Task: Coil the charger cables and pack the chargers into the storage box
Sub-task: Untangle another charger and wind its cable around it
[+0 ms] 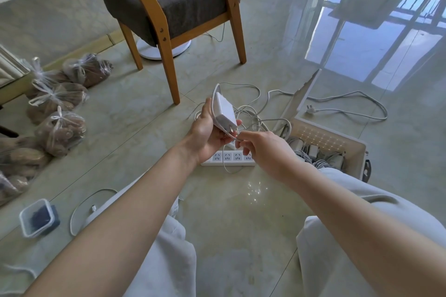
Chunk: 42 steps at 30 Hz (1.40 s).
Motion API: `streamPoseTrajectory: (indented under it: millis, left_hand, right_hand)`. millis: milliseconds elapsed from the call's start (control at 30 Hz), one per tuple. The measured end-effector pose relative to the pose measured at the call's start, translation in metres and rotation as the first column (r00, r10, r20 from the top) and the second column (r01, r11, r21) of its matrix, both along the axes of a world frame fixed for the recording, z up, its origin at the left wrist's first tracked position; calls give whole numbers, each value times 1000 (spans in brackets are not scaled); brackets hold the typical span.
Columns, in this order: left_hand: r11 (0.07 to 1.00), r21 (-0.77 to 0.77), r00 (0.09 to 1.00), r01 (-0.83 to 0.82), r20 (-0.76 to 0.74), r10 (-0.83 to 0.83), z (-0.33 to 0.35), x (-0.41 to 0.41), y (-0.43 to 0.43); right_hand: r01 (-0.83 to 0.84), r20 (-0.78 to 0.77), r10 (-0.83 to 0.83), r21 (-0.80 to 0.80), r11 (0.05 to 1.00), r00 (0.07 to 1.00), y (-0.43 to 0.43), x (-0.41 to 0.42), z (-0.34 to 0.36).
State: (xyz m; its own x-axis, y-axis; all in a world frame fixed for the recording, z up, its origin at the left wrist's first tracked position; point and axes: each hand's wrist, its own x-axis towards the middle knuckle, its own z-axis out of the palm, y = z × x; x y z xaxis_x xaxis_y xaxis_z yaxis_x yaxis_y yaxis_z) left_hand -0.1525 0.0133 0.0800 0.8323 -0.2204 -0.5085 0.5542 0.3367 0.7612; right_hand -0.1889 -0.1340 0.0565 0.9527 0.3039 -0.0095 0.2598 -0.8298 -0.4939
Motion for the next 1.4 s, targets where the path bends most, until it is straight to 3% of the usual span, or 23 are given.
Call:
streamPoseTrajectory:
  millis: [200, 333, 500, 567, 633, 700, 733, 900, 967, 1033, 1100, 1167, 1233, 1300, 1400]
  left_hand:
    - [928, 309, 941, 210, 195, -278, 9, -5, 4]
    - [724, 581, 807, 372, 183, -562, 13, -7, 12]
    - [449, 754, 651, 480, 37, -758, 17, -8, 26]
    - [303, 841, 583, 448, -18, -812, 17, -8, 35]
    - [92, 946, 551, 310, -100, -828, 15, -7, 41]
    - [-156, 984, 610, 87, -176, -773, 12, -4, 45]
    - [-235, 972, 644, 1, -180, -743, 9, -1, 46]
    - [-280, 951, 758, -133, -84, -647, 0, 4, 38]
    - [-266, 955, 784, -133, -62, -618, -2, 0, 30]
    - [-169, 982, 828, -81, -28, -560, -2, -2, 24]
    - [18, 1000, 883, -23, 29, -469, -4, 1, 22]
    - [292, 956, 933, 34, 74, -351, -4, 5, 20]
    - [607, 793, 976, 43, 98, -197, -2, 9, 15]
    - [843, 538, 999, 20, 21, -37, 3, 9, 10]
    - [980, 197, 997, -8, -67, 22, 9, 7, 11]
  right_hand:
    - [-1, -51, -9, -190, 982, 999, -11, 10, -3]
    - [-25, 26, 35, -313, 949, 999, -18, 16, -3]
    - [-20, 45, 38, -350, 936, 998, -32, 23, 7]
    - [-12, 60, 36, -361, 933, 998, -34, 26, 9]
    - [2, 56, 18, -339, 941, 998, -33, 26, 10]
    - [28, 56, -13, -279, 960, 998, -30, 24, 13]
    - [45, 64, -31, -230, 972, 997, -28, 23, 15]
    - [29, 154, -15, -93, 995, 988, -3, 5, 24]
    - [-6, 157, 16, -65, 998, 988, 6, -4, 22]
    - [-32, 147, 35, -17, 999, 989, 13, -13, 19]
    - [-63, 106, 57, 49, 997, 993, 18, -20, 17]
    - [-98, 74, 89, 121, 988, 993, 22, -27, 18]
    - [-183, 155, 162, 131, 974, 974, 25, -32, 17]
    - [-254, 228, 233, 63, 965, 945, 26, -33, 15]
    - [-260, 204, 251, 20, 965, 946, 20, -30, 15]
